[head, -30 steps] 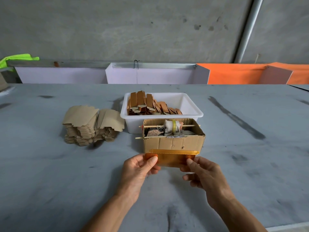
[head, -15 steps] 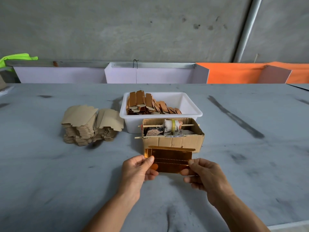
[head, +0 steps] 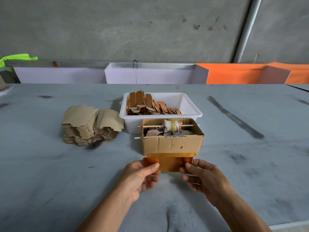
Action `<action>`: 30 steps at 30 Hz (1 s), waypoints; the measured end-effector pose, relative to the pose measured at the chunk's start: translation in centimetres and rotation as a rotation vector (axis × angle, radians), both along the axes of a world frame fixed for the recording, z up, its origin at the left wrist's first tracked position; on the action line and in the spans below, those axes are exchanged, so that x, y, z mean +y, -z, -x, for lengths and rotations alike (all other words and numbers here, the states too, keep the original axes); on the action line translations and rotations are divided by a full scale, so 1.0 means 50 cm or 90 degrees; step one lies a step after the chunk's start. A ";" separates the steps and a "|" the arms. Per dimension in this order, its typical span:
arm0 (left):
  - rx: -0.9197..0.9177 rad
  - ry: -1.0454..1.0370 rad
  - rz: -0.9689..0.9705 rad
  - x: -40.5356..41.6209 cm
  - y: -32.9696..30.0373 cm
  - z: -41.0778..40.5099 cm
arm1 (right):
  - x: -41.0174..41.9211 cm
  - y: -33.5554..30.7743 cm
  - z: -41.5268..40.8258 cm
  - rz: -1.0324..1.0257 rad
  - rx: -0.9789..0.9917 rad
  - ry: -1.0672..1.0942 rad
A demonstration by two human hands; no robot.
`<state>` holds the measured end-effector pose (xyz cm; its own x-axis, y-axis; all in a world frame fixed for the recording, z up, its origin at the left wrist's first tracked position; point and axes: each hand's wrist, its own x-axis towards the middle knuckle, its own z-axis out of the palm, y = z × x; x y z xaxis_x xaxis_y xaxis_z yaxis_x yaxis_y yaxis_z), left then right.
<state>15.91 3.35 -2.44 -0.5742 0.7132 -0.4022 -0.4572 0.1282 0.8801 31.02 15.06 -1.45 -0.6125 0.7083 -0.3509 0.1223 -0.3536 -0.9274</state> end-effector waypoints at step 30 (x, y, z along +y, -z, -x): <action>0.169 -0.194 -0.141 0.022 0.019 -0.027 | -0.028 0.029 0.047 0.022 0.081 0.195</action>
